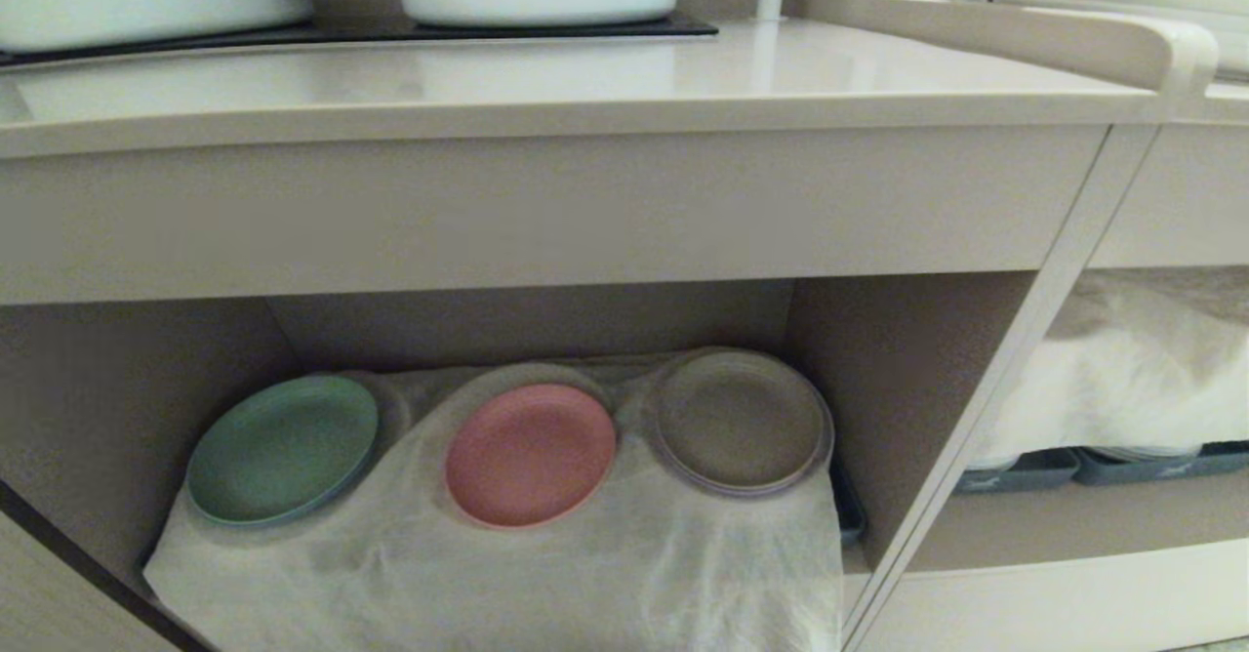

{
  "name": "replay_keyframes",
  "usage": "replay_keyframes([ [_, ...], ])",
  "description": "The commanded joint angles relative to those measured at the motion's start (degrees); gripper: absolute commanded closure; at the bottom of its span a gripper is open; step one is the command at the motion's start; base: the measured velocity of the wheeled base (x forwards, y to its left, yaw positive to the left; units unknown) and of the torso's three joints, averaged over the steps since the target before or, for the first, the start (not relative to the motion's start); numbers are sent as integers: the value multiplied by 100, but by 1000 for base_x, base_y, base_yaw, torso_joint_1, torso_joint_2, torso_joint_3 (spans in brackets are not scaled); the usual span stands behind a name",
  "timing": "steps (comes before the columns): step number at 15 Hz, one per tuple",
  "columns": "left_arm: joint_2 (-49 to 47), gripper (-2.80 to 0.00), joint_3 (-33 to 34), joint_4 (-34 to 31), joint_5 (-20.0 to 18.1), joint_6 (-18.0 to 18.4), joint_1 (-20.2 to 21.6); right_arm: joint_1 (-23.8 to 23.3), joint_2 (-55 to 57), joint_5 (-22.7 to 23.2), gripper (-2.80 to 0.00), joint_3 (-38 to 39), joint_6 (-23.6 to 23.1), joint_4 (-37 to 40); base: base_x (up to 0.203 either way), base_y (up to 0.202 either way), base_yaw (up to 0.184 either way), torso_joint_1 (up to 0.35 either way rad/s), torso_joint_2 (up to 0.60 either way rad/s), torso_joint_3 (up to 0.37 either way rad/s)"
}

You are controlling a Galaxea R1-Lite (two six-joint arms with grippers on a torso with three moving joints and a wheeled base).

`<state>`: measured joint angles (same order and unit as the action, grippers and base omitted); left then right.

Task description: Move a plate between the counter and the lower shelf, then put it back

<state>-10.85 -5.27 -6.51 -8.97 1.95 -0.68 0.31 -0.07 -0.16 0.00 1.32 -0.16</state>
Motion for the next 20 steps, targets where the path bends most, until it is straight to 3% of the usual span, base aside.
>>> replay_keyframes([
  [1, 365, 0, -8, 22, 12, 387, 41, 4, 7, -1, 0, 0, 0, -2, 0, 0, 0, 0, 0, 0],
  [6, 1042, 0, -27, 9, -166, 634, 63, 4, 7, -1, 0, 0, 0, -2, 0, 0, 0, 0, 0, 0],
  [9, 1077, 0, -9, 47, -139, 1041, 60, 4, 7, -1, 0, 0, 0, -2, 0, 0, 0, 0, 0, 0],
  [20, 1077, 0, 17, 136, -199, 850, 63, 4, 7, -1, 0, 0, 1, -2, 0, 0, 0, 0, 0, 0],
])
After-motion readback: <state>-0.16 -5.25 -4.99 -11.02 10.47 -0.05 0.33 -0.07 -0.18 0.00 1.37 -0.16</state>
